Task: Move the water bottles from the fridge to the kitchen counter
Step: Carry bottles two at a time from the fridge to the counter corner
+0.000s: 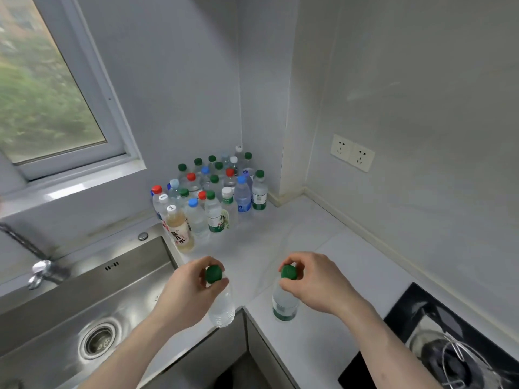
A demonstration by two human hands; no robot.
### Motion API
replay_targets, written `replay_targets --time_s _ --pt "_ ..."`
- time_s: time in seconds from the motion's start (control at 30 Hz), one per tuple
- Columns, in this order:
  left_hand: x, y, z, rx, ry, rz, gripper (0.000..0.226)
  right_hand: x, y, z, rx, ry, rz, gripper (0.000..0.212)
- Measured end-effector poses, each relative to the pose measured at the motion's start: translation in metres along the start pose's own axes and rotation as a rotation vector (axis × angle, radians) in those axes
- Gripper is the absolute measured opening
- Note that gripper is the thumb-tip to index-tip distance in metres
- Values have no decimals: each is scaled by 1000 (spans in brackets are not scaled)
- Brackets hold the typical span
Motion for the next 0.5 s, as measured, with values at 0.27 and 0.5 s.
replay_targets --time_s 0.27,0.5 --pt "21 -19 67 -18 -33 23 17 -16 -12 64 -35 16 0 19" --pt "37 -30 118 -85 -55 124 16 -28 -21 106 -73 45 -18 20"
Point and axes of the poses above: each hand's wrist, its own z-axis towards the middle knuckle, its own x-axis out of the back of the hand, y = z × x, the point moved 8 cm from there along z, towards the middle knuckle, and after that the axes turned 8 degrees about x, right-handed, at the moved point
